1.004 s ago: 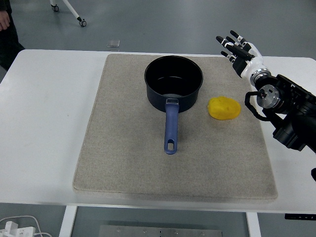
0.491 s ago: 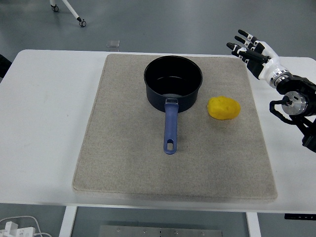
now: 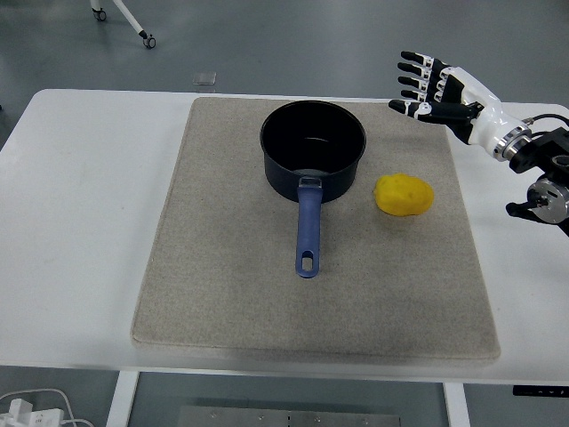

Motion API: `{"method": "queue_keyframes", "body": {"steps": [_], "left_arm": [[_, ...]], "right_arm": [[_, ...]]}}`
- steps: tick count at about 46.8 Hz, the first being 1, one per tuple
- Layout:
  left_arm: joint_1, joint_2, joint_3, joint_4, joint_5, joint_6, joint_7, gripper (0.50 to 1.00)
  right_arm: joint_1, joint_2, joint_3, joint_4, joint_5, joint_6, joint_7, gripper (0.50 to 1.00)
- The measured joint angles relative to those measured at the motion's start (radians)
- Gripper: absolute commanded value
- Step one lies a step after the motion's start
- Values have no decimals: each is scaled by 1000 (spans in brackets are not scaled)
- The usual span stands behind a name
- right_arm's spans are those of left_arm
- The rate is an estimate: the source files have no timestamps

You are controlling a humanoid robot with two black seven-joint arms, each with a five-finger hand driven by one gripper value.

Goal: Put the potato in the blue pot

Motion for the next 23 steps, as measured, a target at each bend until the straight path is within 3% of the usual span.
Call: {"method": "queue_keyframes", "body": {"steps": [13,23], "left_arm": [[0,0,0,1,0,0,0,999],[0,0,2,0,0,0,-1,999]], "right_arm": [[-72,-78,1,151,-272,-70,83,936],[-112,-75,-14,177,-583,-222,119,934]]}}
